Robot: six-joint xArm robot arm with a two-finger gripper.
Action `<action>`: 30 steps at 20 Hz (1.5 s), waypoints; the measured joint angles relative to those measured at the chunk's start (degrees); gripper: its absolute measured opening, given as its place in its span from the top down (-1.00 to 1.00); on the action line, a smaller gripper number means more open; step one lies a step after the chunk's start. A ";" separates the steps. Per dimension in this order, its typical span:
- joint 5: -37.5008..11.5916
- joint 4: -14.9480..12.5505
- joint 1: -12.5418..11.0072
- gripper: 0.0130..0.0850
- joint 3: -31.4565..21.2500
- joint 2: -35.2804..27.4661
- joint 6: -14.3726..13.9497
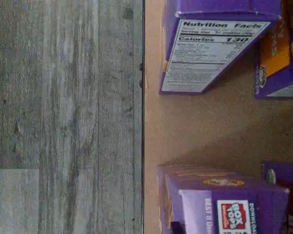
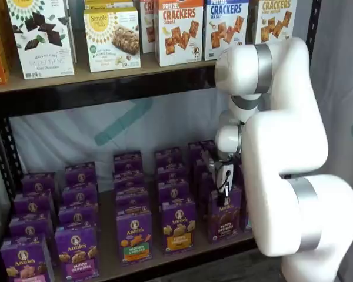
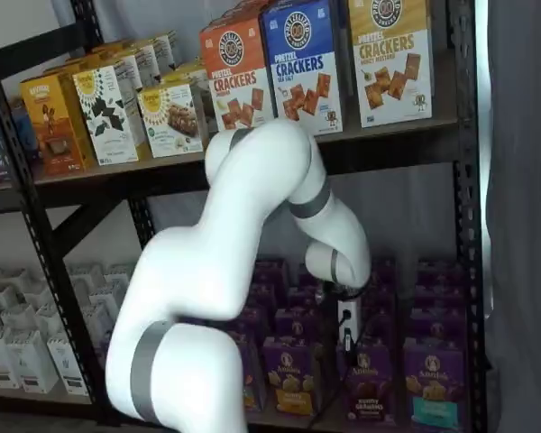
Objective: Pick up the purple box with a brown patch in the center, on the bottom shelf, the fifth box from the left
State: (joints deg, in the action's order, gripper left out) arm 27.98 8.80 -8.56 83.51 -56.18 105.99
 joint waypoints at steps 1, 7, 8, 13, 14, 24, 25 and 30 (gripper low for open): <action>0.09 -0.15 -0.01 0.67 0.05 0.00 -0.12; 2.99 0.67 -0.52 0.67 -0.68 1.56 1.02; 3.41 1.43 -0.71 0.67 -1.48 2.34 1.83; 3.35 6.53 -1.92 0.67 -9.70 9.00 7.65; 3.47 6.94 -2.18 0.67 -11.49 10.41 8.31; 3.83 14.37 -3.36 0.67 -32.16 27.79 16.63; 4.23 15.50 -3.43 0.67 -34.80 30.45 17.67; 6.19 18.17 -3.56 0.67 -45.86 42.78 19.84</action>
State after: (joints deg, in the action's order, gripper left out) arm 34.17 26.97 -12.12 37.64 -13.40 125.83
